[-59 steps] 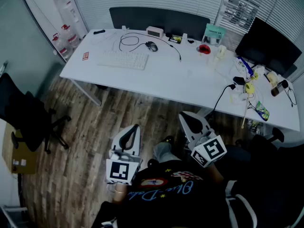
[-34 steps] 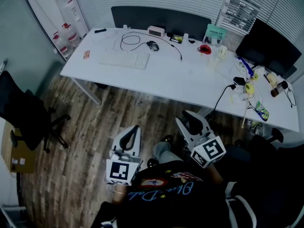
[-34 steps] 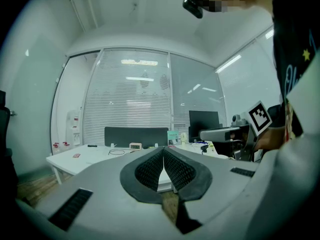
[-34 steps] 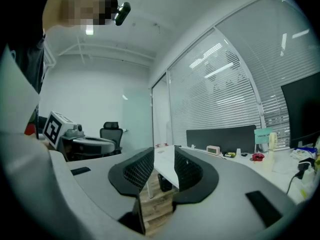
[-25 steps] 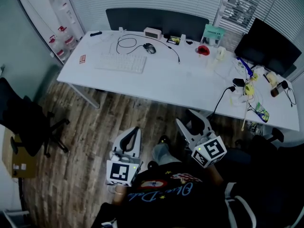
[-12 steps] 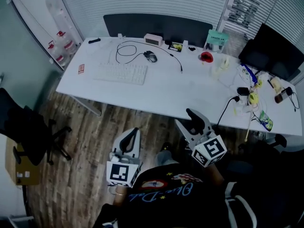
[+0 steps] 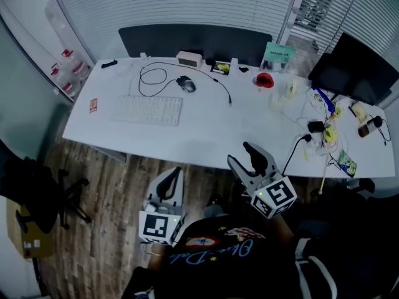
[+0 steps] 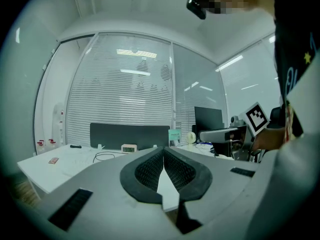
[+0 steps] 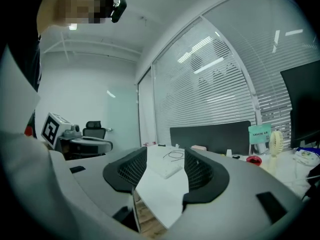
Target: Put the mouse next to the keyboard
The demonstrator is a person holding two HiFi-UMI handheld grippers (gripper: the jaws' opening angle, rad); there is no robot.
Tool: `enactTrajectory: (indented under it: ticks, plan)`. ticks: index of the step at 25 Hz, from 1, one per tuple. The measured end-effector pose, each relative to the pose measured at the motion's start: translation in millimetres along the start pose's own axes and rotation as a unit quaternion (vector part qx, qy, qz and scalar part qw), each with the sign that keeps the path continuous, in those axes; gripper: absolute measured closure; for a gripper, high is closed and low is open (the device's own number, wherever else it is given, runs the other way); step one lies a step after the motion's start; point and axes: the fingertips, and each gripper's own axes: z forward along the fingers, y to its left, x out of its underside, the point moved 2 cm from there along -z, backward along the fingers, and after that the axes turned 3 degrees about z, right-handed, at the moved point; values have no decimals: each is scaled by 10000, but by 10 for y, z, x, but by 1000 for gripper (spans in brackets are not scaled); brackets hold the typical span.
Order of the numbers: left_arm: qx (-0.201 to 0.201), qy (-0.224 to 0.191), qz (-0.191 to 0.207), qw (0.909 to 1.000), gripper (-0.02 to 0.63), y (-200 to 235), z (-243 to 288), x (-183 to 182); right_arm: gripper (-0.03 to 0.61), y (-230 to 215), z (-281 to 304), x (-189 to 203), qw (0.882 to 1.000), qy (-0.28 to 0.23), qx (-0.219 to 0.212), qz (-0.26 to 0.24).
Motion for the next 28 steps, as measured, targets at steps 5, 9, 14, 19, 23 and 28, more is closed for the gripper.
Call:
enactTrajectory:
  ticks: [5, 9, 14, 19, 23, 28]
  plan:
    - [109, 45, 66, 9999, 610, 44, 301, -15, 376, -244, 108, 11, 9999, -7, 95, 90]
    - [160, 53, 138, 9998, 611, 55, 475, -51, 374, -386, 168, 8, 9998, -41, 122, 154]
    - [169, 131, 155, 9997, 611, 43, 667, -77, 371, -552, 218, 9, 9997, -36, 108, 231]
    - [143, 137, 221, 9996, 611, 23, 788, -91, 371, -652, 244, 28, 9996, -70, 57, 260]
    - [127, 146, 261, 9995, 611, 33, 819, -125, 370, -676, 243, 37, 9993, -70, 56, 353]
    - [142, 155, 292, 9994, 611, 51, 913, -151, 367, -728, 277, 26, 9993, -62, 44, 363]
